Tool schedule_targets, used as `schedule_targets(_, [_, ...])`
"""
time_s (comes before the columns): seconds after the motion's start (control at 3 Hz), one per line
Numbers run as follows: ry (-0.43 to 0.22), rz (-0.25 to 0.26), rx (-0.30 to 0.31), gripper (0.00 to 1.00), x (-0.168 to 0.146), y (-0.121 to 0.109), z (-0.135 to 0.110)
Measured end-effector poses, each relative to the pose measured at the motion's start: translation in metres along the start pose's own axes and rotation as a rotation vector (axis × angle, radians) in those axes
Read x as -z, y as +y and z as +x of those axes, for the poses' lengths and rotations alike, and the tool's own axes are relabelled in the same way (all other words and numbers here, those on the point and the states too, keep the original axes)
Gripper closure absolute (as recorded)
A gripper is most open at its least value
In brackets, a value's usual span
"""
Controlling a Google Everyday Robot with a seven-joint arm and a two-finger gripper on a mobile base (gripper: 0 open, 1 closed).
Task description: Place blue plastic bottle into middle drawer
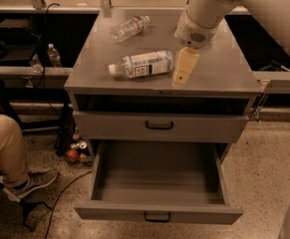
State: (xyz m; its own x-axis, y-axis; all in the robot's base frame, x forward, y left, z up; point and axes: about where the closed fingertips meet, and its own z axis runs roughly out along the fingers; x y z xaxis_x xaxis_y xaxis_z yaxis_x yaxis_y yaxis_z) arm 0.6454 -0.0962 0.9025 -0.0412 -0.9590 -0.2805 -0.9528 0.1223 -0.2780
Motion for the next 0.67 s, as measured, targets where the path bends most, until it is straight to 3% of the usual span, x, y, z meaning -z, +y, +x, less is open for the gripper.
schedule_targets(0.67, [-0.011,-0.005,0.041,0.00,-0.023,-0.014,-0.025])
